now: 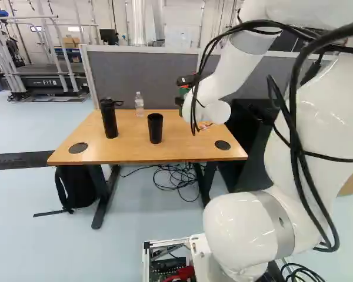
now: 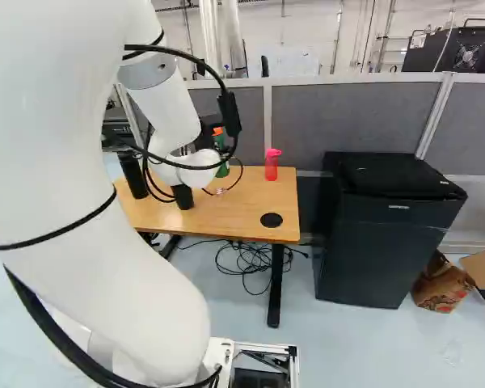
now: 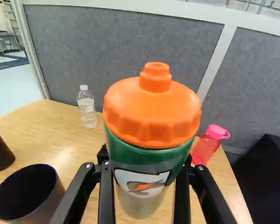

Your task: Pick up the green bottle from the table

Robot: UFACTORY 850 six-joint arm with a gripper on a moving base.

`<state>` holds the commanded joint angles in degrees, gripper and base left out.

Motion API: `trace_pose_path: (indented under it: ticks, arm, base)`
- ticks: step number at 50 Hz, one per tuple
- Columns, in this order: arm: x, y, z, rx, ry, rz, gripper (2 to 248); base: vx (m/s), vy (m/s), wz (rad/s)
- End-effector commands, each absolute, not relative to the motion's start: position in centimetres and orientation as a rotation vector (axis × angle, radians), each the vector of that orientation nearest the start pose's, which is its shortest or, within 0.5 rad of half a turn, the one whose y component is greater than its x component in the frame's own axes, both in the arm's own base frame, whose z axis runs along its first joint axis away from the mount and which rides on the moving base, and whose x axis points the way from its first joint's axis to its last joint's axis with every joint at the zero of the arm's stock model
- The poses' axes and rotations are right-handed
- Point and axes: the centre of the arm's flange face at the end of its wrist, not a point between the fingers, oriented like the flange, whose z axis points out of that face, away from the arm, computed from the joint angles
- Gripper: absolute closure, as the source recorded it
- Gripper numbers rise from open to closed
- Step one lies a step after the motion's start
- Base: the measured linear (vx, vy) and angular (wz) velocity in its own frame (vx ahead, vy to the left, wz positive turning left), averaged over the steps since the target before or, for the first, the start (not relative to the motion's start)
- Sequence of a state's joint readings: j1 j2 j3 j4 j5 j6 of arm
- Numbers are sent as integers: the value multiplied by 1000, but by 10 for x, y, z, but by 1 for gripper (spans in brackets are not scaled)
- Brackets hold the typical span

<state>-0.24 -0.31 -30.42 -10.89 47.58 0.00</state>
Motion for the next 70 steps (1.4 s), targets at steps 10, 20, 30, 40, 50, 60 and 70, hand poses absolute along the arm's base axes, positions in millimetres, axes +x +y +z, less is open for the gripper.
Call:
trace_pose_path:
  ticks: [10, 20, 30, 40, 50, 60, 70]
  arm:
    - [420, 9, 440, -2445, -262, -1922, 137]
    - [408, 9, 439, -2458, -249, -1910, 137]
    - [396, 9, 439, -2458, -248, -1910, 137]
    - [384, 9, 438, -2457, -248, -1912, 137]
    - [372, 9, 437, -2455, -248, -1915, 137]
    - [360, 9, 436, -2452, -248, -1919, 137]
    - [348, 9, 435, -2449, -248, -1924, 137]
  base:
    - [0, 0, 0]
    - [0, 0, 0]
    - [0, 0, 0]
    - [0, 0, 0]
    - [0, 0, 0]
    - [0, 0, 0]
    - [0, 0, 0]
